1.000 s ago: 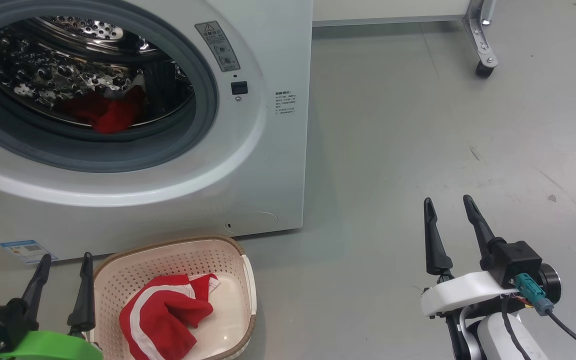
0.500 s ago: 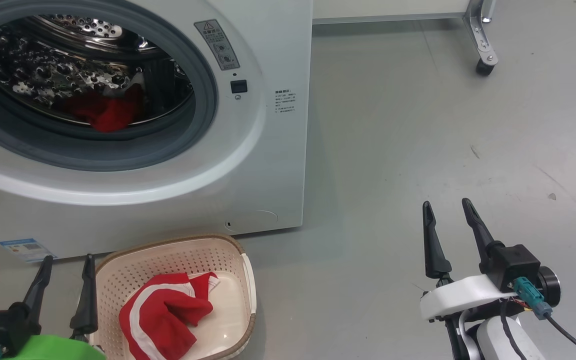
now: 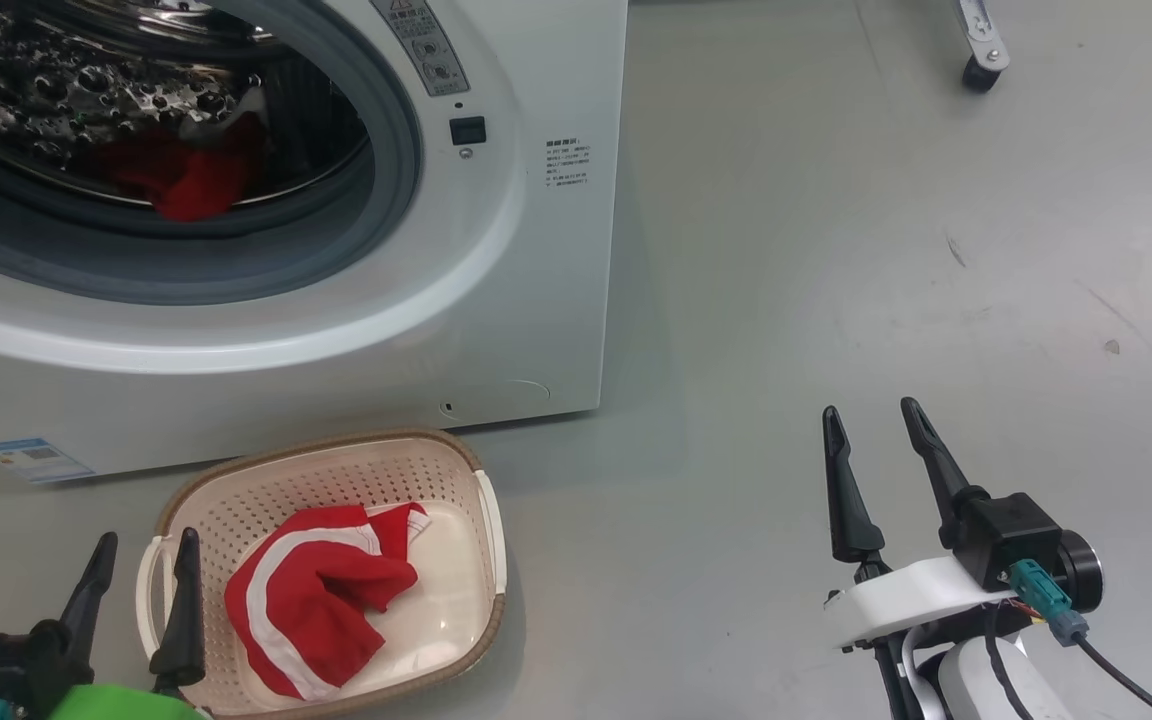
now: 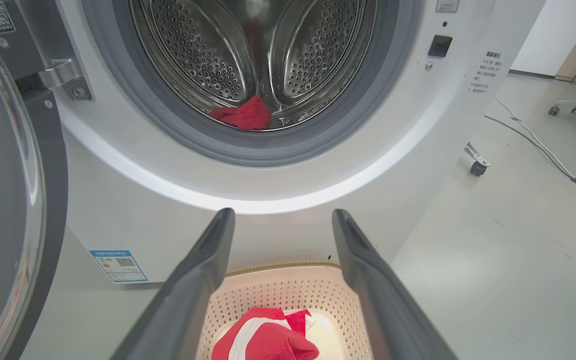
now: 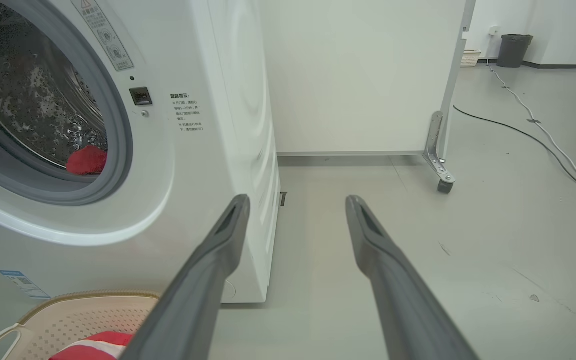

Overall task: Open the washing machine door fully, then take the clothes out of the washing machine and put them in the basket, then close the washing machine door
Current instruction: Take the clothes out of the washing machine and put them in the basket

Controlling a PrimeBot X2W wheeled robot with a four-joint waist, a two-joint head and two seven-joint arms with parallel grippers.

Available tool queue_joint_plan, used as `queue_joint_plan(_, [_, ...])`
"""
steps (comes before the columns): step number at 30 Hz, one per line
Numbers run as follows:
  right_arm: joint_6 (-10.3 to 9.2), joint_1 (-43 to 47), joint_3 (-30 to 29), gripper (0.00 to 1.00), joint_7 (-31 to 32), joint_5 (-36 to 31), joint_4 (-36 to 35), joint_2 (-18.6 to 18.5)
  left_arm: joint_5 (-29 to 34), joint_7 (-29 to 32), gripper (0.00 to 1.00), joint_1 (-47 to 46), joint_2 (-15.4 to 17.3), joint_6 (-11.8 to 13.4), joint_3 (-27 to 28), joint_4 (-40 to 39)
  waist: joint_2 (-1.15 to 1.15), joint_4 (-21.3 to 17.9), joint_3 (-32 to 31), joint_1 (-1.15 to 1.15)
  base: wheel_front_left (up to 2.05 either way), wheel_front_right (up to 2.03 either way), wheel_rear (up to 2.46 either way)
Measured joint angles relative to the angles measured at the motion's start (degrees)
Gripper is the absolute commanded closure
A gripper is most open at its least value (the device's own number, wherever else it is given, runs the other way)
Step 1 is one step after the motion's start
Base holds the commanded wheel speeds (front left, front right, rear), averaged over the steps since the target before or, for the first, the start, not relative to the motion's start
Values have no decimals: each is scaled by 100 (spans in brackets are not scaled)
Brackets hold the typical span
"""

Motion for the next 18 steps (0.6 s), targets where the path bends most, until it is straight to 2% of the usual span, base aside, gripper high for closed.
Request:
queue_joint_plan(8, [0,-13,240,0,0,9,-108,0,-108,1,0,-159,162,-8,-141,223,0,-43,463,0,0,0,0])
queue_joint_plan(18, [0,-239,491,0,0,14,-285,-2,-292,0,0,-1305,577,-31,-407,138,0,-160,1149,0,0,0,0])
